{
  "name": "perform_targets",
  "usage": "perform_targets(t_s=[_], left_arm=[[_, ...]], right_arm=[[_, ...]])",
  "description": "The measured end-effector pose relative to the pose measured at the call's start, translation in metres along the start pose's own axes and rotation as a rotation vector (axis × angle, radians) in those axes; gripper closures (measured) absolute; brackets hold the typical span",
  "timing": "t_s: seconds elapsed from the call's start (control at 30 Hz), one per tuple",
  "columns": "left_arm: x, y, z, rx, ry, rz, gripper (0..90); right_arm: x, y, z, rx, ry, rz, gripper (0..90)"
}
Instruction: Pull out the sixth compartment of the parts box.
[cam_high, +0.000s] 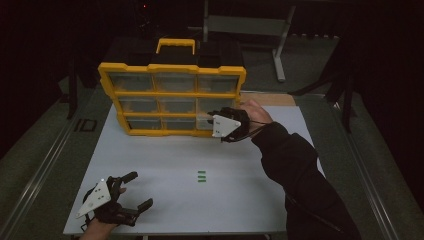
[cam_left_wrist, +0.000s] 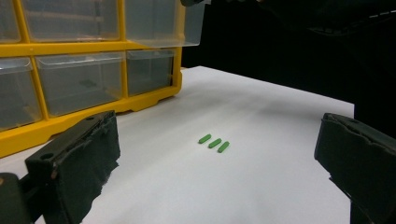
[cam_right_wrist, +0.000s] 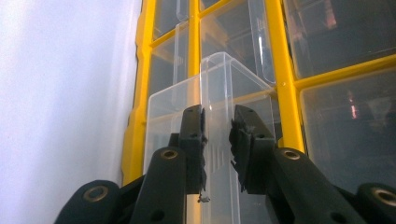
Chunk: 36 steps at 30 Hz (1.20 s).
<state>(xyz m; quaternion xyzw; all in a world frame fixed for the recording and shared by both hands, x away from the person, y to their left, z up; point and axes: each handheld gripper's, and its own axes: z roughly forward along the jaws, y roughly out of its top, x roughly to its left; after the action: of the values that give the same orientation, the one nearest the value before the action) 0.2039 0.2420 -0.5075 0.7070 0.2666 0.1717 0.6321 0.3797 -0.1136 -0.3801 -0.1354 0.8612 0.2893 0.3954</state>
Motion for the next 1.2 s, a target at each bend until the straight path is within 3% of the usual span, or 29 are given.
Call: perform_targets(t_s=[1.2], left_arm=[[0.0, 0.0, 0.0, 0.008, -0.002, 0.002, 0.0]], right_arm=[[0.013, 0.01, -0.014, -0.014, 0.026, 0.009, 74.7]])
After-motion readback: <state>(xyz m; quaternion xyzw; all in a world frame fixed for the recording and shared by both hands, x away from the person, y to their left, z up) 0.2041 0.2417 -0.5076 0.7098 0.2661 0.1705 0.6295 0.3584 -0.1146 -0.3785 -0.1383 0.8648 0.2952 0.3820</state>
